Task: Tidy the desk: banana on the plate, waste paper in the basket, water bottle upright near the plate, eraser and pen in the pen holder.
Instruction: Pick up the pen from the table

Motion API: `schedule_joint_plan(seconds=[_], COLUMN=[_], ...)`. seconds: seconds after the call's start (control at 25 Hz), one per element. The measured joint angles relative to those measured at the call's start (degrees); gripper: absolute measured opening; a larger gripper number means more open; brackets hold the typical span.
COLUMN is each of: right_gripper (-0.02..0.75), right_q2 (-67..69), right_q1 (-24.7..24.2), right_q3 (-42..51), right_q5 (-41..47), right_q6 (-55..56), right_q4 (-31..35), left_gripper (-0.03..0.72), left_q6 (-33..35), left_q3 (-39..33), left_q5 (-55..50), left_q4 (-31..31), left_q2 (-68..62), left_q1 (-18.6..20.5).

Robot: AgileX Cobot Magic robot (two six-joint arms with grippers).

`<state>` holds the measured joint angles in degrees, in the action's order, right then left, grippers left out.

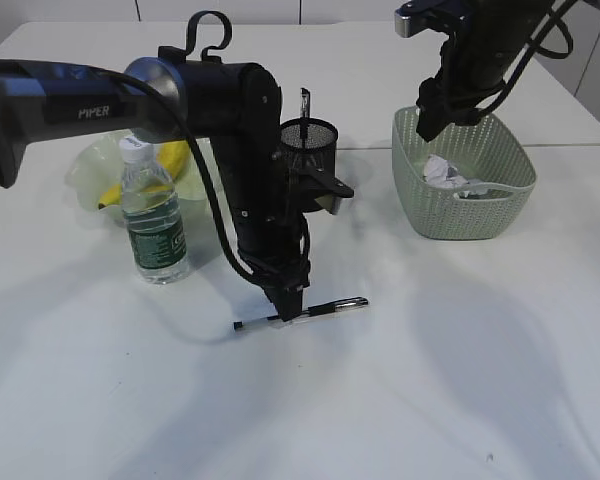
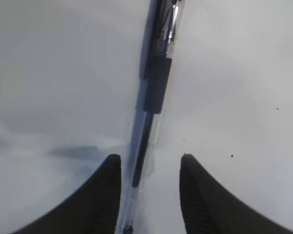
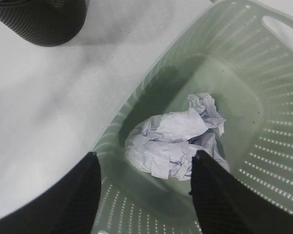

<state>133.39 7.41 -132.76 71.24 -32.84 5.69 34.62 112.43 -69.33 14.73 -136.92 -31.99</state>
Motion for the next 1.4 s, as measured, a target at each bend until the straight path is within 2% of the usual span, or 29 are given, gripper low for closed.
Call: schedule_joint_plan(seconds=[0.52,0.92,1.4], right_gripper=[0.442,0.442,0.442], right_q2=[0.0,0.0,0.0], right_q1=[0.0,0.0,0.0], right_q3=[0.0,0.0,0.0], right_q5=[0.0,0.0,0.0], right_q6=[0.0,0.0,0.0], right_q4=[0.0,0.0,0.0], left_gripper=[0.279,0.305,0.331], left_q6=[-0.1,-2.84,-0.11], left_q3=[0.0,0.0,0.0], left_q5=[0.0,0.0,0.0], left_q4=[0.0,-0.11,-0.29], left_q2=[0.0,0.0,0.0], left_q1=[-1.37,-1.37,-1.37])
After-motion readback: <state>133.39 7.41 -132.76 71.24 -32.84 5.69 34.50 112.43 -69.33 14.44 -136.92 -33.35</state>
